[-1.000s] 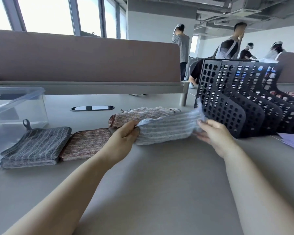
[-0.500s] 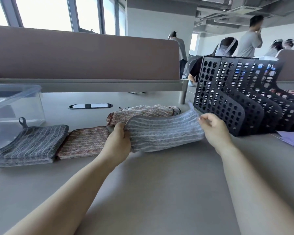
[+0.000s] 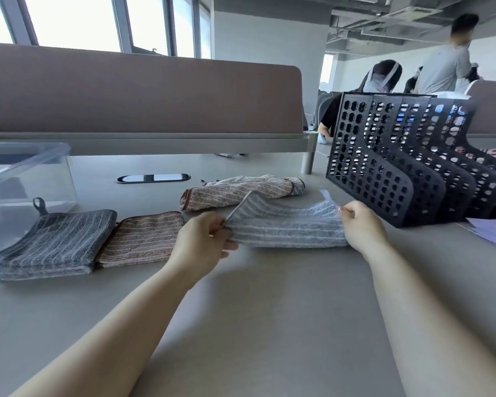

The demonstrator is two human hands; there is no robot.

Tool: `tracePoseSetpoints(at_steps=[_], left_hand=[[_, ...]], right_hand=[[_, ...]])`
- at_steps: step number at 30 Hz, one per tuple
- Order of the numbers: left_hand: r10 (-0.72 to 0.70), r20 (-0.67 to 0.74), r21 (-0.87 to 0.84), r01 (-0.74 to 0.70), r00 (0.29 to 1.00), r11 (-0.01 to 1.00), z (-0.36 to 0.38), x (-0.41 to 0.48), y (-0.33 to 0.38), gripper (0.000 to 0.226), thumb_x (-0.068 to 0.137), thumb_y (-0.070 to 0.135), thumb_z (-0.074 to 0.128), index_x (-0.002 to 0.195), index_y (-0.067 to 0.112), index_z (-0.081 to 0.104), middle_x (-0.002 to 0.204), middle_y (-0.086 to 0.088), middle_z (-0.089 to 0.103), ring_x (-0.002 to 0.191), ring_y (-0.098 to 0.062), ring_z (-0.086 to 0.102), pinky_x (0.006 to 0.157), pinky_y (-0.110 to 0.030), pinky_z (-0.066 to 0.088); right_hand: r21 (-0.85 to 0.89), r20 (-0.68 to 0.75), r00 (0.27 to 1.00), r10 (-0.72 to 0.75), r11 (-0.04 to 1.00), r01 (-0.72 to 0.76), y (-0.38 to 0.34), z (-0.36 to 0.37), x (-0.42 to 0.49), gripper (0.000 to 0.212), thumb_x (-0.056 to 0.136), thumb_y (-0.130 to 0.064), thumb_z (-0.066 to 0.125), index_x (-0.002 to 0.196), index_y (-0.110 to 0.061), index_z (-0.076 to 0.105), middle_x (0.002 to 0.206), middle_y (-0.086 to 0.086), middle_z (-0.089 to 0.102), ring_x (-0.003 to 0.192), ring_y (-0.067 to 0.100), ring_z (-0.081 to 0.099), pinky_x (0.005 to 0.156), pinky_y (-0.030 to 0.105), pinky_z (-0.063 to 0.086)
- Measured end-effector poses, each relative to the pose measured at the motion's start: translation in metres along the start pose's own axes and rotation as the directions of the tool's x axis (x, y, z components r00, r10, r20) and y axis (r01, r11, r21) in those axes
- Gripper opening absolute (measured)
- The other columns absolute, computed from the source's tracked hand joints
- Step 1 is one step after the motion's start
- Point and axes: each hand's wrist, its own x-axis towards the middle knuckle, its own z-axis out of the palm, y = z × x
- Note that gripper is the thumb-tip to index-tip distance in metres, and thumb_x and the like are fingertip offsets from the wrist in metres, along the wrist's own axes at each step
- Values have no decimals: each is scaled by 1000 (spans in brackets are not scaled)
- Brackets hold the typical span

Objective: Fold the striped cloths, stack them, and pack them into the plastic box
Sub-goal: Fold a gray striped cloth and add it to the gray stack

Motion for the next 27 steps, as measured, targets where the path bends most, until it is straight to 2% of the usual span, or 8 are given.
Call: tracePoseSetpoints(at_steps=[2,6,9,12,15,21,23,27], left_hand=[[10,3,-210,-9,1000,978,-2,2,5,23,96,0,44,88,15,60,87,-2,68,78,-14,66,77,-32,53],[-23,151,-204,54,988,978,-5,6,4,12,85,5,50,85,7,62,84,-13,57,82,-22,49,81,-40,41],[-103,176,163,74,979,984,-4,3,3,23,68,27,46,72,7,57,74,-10,60,72,-26,53,71,-41,46],[-69,98,395,25,993,918,2,-2,9,44,90,48,44,67,11,51,68,-6,58,65,-23,52,63,-31,39],[-12,-3,585,11,1000,811,8,0,9,52,93,59,34,68,15,50,73,-5,61,73,-26,58,62,-29,39],[42,-67,574,4,997,819,9,6,3,19,93,35,42,103,22,51,95,-4,65,88,-30,60,69,-31,42],[39,-56,562,-1,998,827,5,6,1,18,90,33,44,101,20,49,91,-4,65,84,-30,60,68,-32,43],[32,-95,651,38,995,759,6,6,2,30,92,43,44,101,14,46,86,-3,57,85,-31,58,64,-32,39]], right_hand=[[61,-46,999,-11,998,14,-2,0,-1,23,100,-33,39,93,-16,52,76,0,54,70,23,51,61,34,38],[120,-24,999,-25,992,28,-2,-1,-1,22,100,-30,42,94,-12,55,80,0,57,68,18,50,58,31,37],[-94,117,993,2,996,9,4,0,0,22,96,-31,49,83,-15,57,85,6,65,75,24,57,66,33,45],[-116,184,983,4,993,18,2,-1,-1,30,90,-43,54,81,-16,61,81,4,67,74,24,61,65,31,43],[-126,205,979,-21,991,47,-2,-2,-4,32,89,-45,55,80,-15,59,74,3,62,68,22,54,61,30,37],[383,123,974,-192,914,132,-13,2,-7,22,95,-28,54,78,-14,55,67,2,44,62,14,35,59,30,27],[290,162,970,-180,948,128,-14,9,-5,20,95,-27,54,80,-14,55,67,3,46,61,16,38,57,30,28],[-193,200,978,-60,976,99,-16,25,-2,19,91,-33,56,79,-19,51,78,3,59,73,25,52,56,30,33]])
